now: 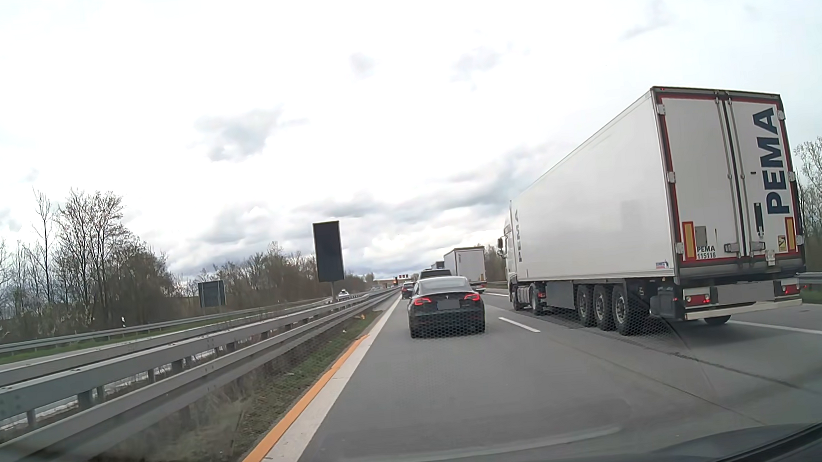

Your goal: Follow the waypoints while adhering to traffic rules and regulations

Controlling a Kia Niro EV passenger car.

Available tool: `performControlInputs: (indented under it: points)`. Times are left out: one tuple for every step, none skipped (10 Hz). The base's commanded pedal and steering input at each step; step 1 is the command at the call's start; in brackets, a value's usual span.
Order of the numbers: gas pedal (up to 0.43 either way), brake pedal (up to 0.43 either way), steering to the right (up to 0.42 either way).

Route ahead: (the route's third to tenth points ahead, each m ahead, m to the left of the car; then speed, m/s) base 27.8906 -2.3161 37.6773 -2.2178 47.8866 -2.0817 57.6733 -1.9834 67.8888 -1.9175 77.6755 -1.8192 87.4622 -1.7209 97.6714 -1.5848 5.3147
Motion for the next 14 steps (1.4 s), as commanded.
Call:
performControlInputs:
  points:
    - [0.087, 0.0, -0.002]
    - [0.087, 0.0, -0.002]
    - [0.098, 0.0, -0.002]
    - [0.11, 0.0, -0.002]
    - [0.11, 0.0, -0.003]
    - [0.11, 0.0, -0.004]
    - [0.11, 0.0, -0.003]
    - [0.11, 0.0, -0.004]
    - [0.11, 0.0, -0.004]
    - [0.118, 0.0, -0.004]
    - [0.118, 0.0, -0.004]
    - [0.118, 0.0, -0.004]
    - [0.13, 0.0, -0.004]
    - [0.13, 0.0, -0.004]
